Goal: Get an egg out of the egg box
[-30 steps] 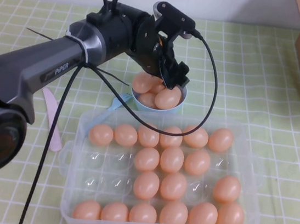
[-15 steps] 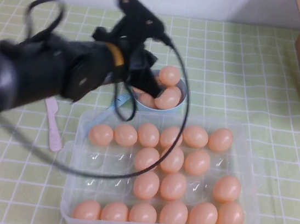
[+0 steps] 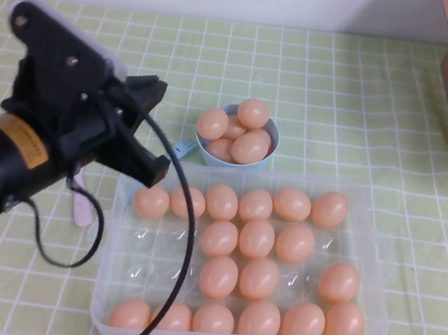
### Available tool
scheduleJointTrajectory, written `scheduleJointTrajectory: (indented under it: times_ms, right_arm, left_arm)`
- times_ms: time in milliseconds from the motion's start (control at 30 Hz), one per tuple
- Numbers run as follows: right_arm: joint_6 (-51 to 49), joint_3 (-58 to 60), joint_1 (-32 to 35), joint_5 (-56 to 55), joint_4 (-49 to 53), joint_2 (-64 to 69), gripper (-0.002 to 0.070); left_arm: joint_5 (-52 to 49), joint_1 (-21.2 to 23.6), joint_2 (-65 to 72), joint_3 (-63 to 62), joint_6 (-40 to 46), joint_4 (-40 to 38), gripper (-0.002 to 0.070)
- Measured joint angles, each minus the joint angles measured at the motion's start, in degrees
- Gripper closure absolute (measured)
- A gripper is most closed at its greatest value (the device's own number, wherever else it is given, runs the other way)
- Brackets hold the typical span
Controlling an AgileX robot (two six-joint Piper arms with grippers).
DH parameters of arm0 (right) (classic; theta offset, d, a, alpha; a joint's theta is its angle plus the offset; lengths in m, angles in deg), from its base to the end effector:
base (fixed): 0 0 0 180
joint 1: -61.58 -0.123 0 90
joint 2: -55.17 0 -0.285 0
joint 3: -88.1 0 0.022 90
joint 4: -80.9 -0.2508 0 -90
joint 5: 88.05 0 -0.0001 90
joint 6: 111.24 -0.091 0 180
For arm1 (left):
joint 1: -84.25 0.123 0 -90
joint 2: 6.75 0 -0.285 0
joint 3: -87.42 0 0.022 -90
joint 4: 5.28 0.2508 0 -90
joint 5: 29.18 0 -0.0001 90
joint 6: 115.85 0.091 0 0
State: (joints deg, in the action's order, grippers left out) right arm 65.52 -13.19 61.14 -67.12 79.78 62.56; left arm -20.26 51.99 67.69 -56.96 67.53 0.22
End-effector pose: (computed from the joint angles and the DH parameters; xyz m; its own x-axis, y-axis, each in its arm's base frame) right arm 0.0531 0.0010 0.1719 -0.2931 0.0725 -0.9533 0.0076 0.9973 0.0735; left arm 0.2157 -0.1377 0.3145 -0.0784 0.2306 -0.9699 0.5647 0.8120 0.1475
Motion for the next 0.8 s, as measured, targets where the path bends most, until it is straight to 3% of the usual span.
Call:
scheduleJointTrajectory:
  times_ms: [300, 600, 800]
  right_arm:
    - [0.0, 0.0, 0.0, 0.0, 0.0, 0.0, 0.0694]
    - [0.0, 0.0, 0.0, 0.0, 0.0, 0.0, 0.0694]
    - [0.0, 0.0, 0.0, 0.0, 0.0, 0.0, 0.0694]
  left_arm:
    - [-4.0, 0.1, -2.6, 1.9, -2.5, 0.0, 0.0678]
    - [-17.7, 2.1, -9.9, 2.4, -5.1, 0.0, 0.0678]
    - [-15.5, 4.5, -19.3, 9.6, -5.7, 1.4, 0.0678]
